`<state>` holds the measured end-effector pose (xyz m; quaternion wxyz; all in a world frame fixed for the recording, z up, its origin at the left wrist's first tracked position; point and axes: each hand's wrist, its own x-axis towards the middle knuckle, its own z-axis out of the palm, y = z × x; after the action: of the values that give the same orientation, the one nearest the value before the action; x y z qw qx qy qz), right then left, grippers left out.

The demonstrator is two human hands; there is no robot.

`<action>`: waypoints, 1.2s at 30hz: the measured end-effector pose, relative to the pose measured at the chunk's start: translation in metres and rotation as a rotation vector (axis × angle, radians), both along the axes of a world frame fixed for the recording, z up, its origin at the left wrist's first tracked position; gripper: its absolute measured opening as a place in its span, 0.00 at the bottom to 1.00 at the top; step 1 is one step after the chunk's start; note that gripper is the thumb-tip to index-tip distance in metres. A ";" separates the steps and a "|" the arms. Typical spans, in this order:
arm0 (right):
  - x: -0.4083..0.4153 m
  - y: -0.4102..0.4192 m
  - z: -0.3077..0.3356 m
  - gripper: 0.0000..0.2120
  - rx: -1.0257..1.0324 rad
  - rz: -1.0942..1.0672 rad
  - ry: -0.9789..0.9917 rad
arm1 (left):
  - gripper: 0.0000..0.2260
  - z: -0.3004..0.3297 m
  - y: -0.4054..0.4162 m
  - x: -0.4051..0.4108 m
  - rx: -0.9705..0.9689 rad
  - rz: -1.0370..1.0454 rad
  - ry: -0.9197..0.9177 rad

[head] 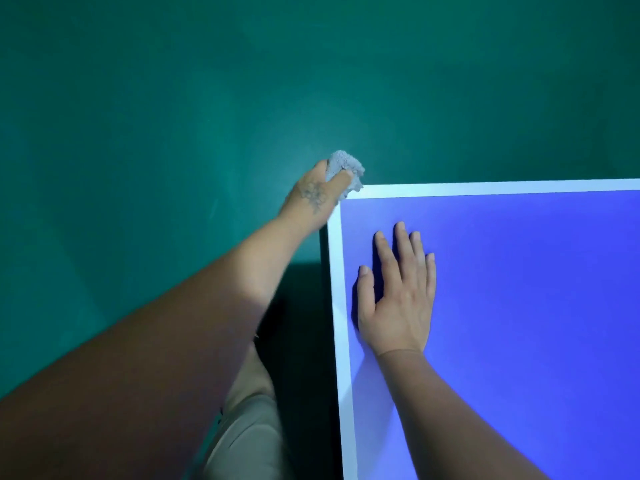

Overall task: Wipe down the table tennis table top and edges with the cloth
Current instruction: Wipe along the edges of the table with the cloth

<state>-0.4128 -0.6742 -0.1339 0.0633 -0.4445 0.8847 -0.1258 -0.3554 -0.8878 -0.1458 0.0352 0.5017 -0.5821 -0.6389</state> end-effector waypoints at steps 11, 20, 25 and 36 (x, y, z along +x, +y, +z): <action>-0.001 -0.012 0.005 0.25 -0.052 -0.111 -0.055 | 0.27 0.003 -0.064 0.020 0.175 -0.586 -0.013; -0.060 -0.079 0.001 0.33 -0.124 -0.682 -0.071 | 0.08 0.006 -0.082 0.011 0.263 -0.861 -0.017; -0.065 -0.098 -0.009 0.32 0.022 -0.849 -0.014 | 0.33 -0.002 -0.083 0.005 0.221 -0.964 -0.033; -0.064 -0.103 -0.014 0.28 -0.012 -0.914 0.022 | 0.28 -0.007 -0.051 -0.128 0.110 -1.238 -0.003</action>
<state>-0.4764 -0.7772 -0.1479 -0.0107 -0.0104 0.9898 -0.1414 -0.4831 -0.9387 -0.1523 -0.3685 0.0731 -0.7313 -0.5692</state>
